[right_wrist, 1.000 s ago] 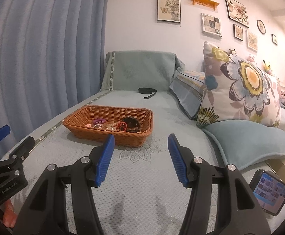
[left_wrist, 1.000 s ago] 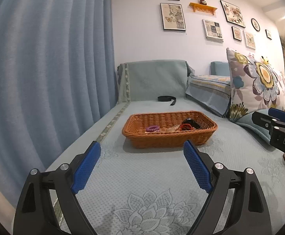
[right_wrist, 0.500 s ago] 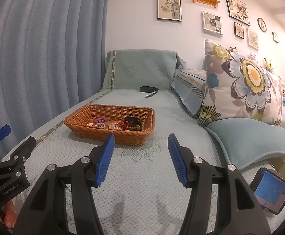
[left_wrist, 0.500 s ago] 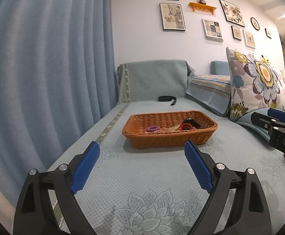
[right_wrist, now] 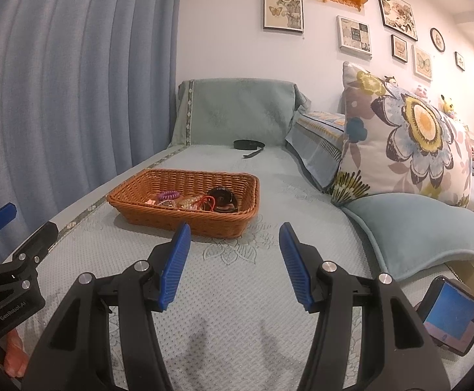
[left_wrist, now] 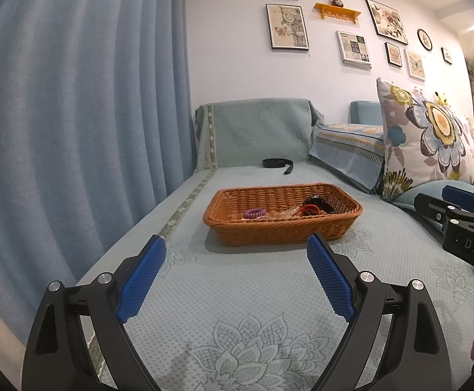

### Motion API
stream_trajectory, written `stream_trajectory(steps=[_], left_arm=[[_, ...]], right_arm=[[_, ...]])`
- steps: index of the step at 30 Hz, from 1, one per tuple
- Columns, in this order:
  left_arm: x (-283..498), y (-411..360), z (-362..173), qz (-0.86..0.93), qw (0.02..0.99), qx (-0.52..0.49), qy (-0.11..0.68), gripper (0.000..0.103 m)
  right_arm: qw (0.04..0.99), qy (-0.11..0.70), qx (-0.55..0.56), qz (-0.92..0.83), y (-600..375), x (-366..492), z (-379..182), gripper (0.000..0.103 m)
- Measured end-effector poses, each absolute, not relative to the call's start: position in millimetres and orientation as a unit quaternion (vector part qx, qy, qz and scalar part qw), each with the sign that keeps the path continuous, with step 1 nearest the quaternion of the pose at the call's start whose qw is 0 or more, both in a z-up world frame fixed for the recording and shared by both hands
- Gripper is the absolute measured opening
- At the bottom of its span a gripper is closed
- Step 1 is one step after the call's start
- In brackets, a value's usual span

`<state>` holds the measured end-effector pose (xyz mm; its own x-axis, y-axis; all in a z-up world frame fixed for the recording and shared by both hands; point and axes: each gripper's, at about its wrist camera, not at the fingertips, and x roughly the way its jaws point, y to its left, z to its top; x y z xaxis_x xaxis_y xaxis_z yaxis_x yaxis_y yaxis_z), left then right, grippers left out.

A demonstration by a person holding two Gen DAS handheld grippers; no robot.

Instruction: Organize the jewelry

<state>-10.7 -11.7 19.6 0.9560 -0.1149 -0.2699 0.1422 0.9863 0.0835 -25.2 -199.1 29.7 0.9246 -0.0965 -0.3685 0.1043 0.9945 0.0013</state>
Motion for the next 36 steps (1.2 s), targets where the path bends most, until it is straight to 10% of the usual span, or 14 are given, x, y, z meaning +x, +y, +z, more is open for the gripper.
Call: stream_trajectory(steps=[36], left_arm=[[11, -7, 4, -0.036, 0.982, 0.054, 0.175, 0.087]], right_arm=[[0.975, 0.217, 0.007, -0.047, -184, -1, 1, 0.053]])
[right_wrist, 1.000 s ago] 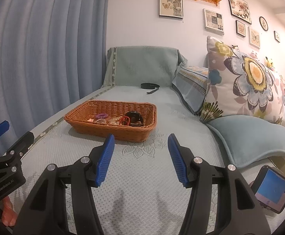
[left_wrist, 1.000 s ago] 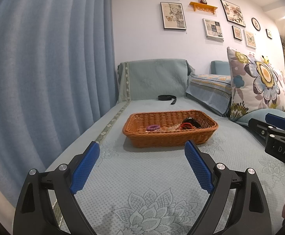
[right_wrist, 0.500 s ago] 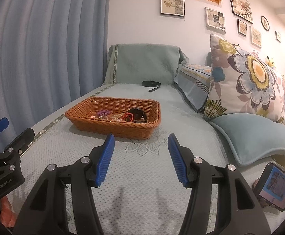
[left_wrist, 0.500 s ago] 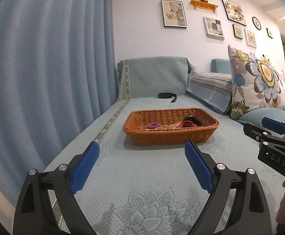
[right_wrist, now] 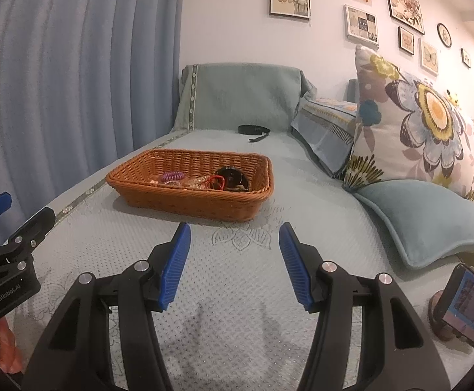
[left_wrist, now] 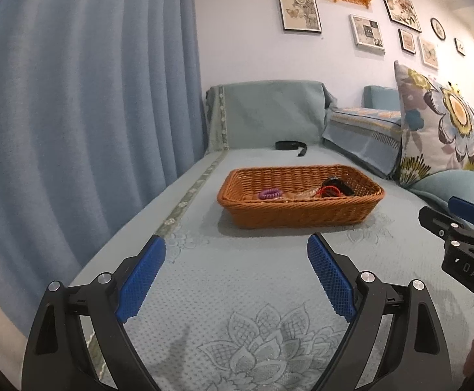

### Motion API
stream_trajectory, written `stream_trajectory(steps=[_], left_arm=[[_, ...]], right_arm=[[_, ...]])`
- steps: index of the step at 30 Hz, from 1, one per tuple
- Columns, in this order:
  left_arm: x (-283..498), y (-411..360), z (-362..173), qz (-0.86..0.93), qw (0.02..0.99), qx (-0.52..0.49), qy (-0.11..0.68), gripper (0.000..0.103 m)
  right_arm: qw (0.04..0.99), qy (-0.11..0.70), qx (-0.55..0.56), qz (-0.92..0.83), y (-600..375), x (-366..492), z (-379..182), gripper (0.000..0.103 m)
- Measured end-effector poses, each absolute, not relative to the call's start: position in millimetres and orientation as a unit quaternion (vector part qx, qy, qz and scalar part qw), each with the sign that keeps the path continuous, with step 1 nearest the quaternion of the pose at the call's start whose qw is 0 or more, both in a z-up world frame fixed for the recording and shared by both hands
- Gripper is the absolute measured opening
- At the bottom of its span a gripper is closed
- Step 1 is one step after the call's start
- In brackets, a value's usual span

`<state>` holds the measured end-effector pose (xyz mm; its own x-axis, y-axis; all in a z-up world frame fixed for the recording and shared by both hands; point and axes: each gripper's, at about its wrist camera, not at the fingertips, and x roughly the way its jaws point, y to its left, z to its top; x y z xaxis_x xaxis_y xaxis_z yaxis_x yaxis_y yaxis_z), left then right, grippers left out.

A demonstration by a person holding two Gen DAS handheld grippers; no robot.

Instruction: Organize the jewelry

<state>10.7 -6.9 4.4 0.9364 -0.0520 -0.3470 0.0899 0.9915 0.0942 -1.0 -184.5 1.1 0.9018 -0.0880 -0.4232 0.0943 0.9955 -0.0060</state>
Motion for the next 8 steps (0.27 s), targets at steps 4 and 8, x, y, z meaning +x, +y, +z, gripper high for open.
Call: stream_trajectory(steps=[4, 8], left_arm=[[15.2, -3.1, 3.0, -0.055, 0.979, 0.035, 0.195, 0.092], [15.5, -2.0, 2.4, -0.056, 0.979, 0.032, 0.195, 0.092]], right_arm=[[0.974, 0.221, 0.007, -0.045, -184.2, 1.1, -2.7, 0.053], [0.974, 0.221, 0.007, -0.044, -183.9, 1.2, -3.4, 0.053]])
